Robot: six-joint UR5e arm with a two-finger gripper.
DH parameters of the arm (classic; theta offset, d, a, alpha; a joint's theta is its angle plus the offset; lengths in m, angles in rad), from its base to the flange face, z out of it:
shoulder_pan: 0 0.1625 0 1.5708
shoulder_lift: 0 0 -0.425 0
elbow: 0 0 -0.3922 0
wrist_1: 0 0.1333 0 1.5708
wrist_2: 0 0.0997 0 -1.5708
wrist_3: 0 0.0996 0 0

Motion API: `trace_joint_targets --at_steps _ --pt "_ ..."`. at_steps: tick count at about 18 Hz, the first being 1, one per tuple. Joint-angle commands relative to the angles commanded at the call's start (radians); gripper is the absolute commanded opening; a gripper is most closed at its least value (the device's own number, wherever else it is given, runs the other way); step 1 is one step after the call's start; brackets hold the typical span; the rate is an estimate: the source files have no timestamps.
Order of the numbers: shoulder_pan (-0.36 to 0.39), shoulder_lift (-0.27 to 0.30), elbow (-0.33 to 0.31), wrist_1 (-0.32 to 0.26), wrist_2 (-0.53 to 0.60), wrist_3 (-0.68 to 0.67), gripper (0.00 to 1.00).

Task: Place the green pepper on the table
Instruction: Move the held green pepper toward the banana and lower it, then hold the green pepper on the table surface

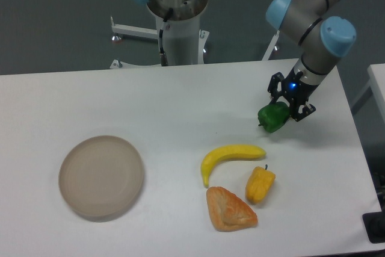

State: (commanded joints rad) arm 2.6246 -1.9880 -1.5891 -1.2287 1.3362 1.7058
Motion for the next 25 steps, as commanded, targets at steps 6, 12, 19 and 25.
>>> trace_joint_targets --at_steps 6,12,19,25 --pt "-0.003 -0.005 -0.022 0.009 -0.006 0.0 0.16" --pt "-0.003 -0.008 -0.023 0.011 -0.003 0.0 0.18" --pt "-0.008 -0.011 -0.028 0.017 -0.002 -0.002 0.19" --pt "-0.011 -0.014 -0.031 0.017 0.0 -0.005 0.21"
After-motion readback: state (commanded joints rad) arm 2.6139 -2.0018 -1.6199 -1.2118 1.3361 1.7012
